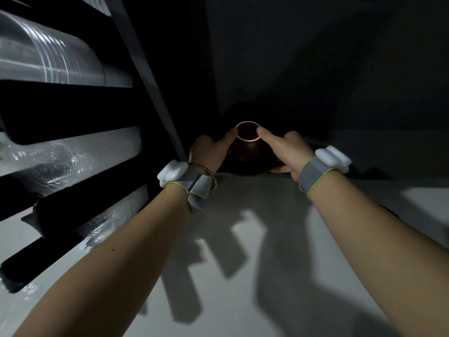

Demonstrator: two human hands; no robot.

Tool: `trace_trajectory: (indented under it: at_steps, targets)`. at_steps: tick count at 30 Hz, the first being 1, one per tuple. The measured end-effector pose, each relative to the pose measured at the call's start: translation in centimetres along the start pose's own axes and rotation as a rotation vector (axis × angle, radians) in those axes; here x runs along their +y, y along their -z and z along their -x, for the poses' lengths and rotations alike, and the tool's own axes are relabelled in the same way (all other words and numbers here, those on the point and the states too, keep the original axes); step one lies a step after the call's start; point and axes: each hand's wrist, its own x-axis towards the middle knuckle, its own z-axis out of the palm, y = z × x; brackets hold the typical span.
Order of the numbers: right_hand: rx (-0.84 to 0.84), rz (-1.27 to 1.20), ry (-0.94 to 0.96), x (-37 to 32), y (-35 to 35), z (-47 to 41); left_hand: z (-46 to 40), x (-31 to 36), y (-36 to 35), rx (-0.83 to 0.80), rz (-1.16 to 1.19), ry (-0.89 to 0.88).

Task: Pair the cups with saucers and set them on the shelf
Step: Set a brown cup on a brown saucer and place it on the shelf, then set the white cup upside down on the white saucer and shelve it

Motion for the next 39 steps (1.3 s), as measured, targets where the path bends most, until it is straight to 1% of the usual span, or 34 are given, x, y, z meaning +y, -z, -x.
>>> trace_trajectory:
  at_steps: [3, 7, 10, 12, 14, 16, 18, 22, 25, 28, 30, 33, 35, 37, 39]
  targets:
    - [0.013, 0.024, 0.008, -0.1, -0.1, -0.2, -0.1, -0.3, -0.2, 0.035, -0.052, -0.021]
    - [0.02, 0.08, 0.045, 0.1, 0.5, 0.5, 0.6, -0.6, -0.1, 0.034, -0.116, -0.045]
    - [0.064, 0.215, 0.061, 0.8, 1.6, 1.4, 2.3, -0.8, 0.1, 0.066, -0.215, -0.051]
    - [0.137, 0.372, 0.126, 1.5, 2.6, 2.6, 3.8, -1.2, 0.4, 0.086, -0.255, -0.096]
    - [0.19, 0.5, 0.234, 2.3, 3.6, 3.8, 5.4, -1.8, 0.7, 0.15, -0.225, -0.155]
    - [0.231, 0.571, 0.288, 4.0, 5.0, 5.8, 8.0, -2.8, 0.6, 0.175, -0.202, -0.257]
    - [0.216, 0.595, 0.305, 5.8, 5.9, 7.6, 10.2, -4.2, 0.6, 0.144, -0.228, -0.315]
    - [0.285, 0.673, 0.285, 9.9, 8.7, 11.8, 14.4, -6.8, -1.2, -0.036, -0.264, -0.325]
    - [0.288, 0.6, 0.247, 12.7, 11.1, 15.3, 17.5, -8.3, -3.2, -0.18, -0.286, -0.329]
    - [0.311, 0.557, 0.152, 16.1, 14.3, 18.9, 21.1, -9.0, -6.2, -0.345, -0.313, -0.306]
    - [0.311, 0.544, 0.126, 18.0, 15.2, 20.3, 22.6, -9.6, -7.2, -0.423, -0.289, -0.271]
    - [0.267, 0.573, 0.11, 21.2, 17.2, 22.6, 25.8, -9.9, -10.0, -0.543, -0.258, -0.181]
    - [0.262, 0.542, 0.101, 23.5, 18.4, 23.6, 27.5, -10.3, -12.0, -0.618, -0.268, -0.111]
    - [0.202, 0.536, 0.113, 25.9, 19.5, 24.6, 29.6, -10.6, -14.3, -0.661, -0.256, -0.008]
    - [0.203, 0.458, 0.109, 27.5, 19.1, 25.0, 30.4, -10.8, -15.0, -0.724, -0.242, 0.071]
